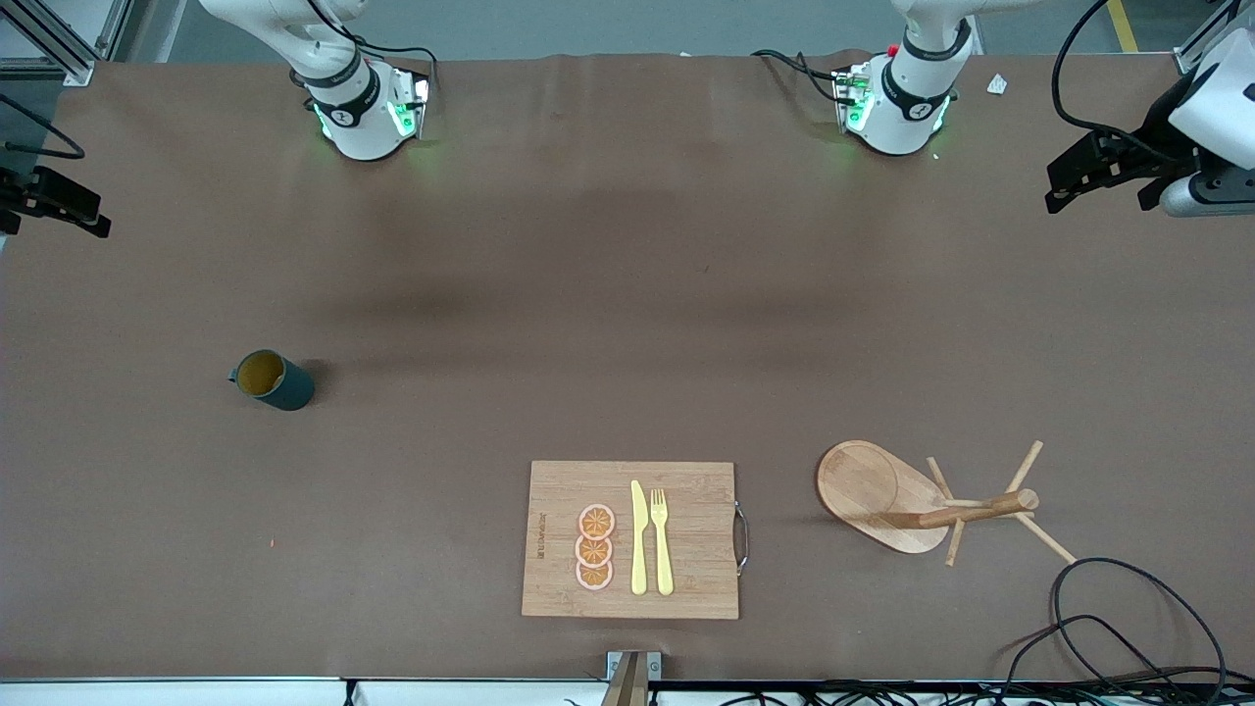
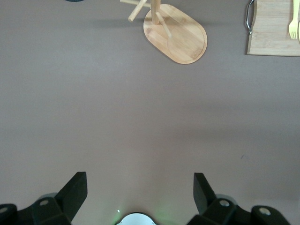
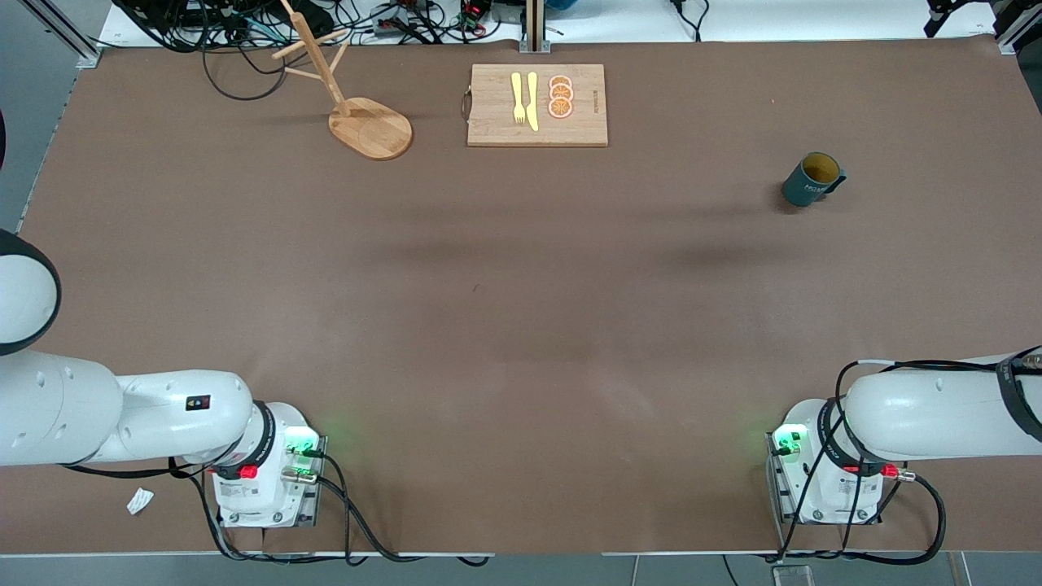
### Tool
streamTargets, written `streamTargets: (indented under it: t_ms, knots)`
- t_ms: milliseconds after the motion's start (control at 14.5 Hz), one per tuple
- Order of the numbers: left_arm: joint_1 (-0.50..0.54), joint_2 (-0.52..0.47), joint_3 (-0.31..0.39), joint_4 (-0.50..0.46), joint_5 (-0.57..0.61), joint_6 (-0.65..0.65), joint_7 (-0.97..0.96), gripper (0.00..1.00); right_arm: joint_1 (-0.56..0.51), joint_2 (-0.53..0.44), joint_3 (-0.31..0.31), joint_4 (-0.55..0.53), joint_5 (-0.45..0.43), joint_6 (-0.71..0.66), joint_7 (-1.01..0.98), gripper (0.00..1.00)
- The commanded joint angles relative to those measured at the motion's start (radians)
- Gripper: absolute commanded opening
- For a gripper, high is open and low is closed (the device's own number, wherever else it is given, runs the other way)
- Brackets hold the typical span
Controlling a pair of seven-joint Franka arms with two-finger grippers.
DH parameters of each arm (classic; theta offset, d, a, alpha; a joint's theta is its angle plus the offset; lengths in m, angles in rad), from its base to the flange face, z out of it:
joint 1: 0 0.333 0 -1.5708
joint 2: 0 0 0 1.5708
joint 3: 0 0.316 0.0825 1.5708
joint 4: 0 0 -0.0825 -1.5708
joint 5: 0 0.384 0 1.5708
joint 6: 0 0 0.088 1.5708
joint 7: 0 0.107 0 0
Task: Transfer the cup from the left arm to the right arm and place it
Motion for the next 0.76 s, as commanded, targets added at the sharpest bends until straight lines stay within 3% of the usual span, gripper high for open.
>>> streamTargets:
  t_ms: [0, 688]
  knots:
    - [0.002, 0.012, -0.004, 0.036, 0.021, -0.021, 0.012, 1.00, 0.010, -0.019, 0.017, -0.018, 0.014, 0.028, 0.015, 1.00]
    - [0.002, 0.012, -0.003, 0.035, 0.022, -0.047, 0.012, 1.00, -0.016, -0.018, 0.003, -0.021, 0.049, -0.017, 0.015, 1.00]
